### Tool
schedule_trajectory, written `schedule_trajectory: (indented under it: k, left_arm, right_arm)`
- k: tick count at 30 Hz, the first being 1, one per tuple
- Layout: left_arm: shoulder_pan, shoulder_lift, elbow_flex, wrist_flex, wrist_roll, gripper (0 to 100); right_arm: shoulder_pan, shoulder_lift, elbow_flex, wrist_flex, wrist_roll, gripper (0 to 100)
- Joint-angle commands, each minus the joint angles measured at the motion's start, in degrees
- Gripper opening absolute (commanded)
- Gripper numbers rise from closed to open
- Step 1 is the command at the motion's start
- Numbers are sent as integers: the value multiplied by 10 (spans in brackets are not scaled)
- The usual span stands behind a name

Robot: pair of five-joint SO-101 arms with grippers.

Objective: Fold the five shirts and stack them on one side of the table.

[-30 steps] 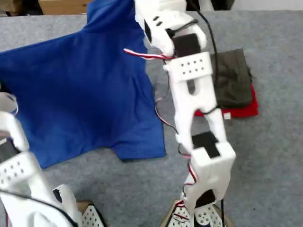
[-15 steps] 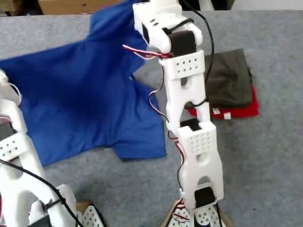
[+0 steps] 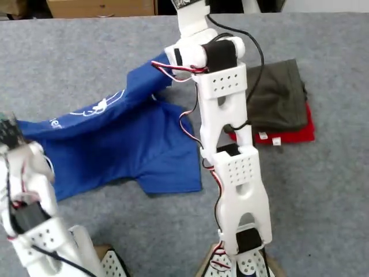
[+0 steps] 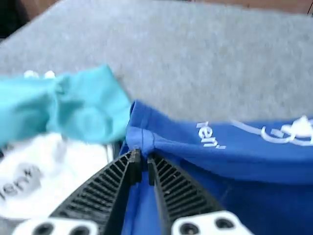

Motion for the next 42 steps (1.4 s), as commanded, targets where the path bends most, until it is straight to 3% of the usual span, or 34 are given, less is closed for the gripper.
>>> schedule_trajectory:
  k: [1,7,12,20,23,29,36,42]
  left_arm:
    - [-27,-99,84,26,-18,30]
    - [-79,-216,193,39,-57,30]
    - [-87,-215,207,38,-67,30]
    - [-112,-211,203,34,-70,30]
    - [-124,-214,182,79,-115,30]
    - [-119,-209,166,130,-142,29]
    - [-119,-210,136,232,-141,29]
    - [-124,-209,158,213,-127,29]
  right_arm:
    - [-8,-89,96,4,33,12]
    - [-8,-234,400,1,114,12]
    - [-9,-363,612,-23,161,12]
    - [14,-523,947,-164,196,12]
    - [20,-559,1048,-213,197,12]
    - [23,-589,1136,-255,197,12]
    - [20,-594,1165,-230,198,12]
    - [19,-594,1167,-207,207,12]
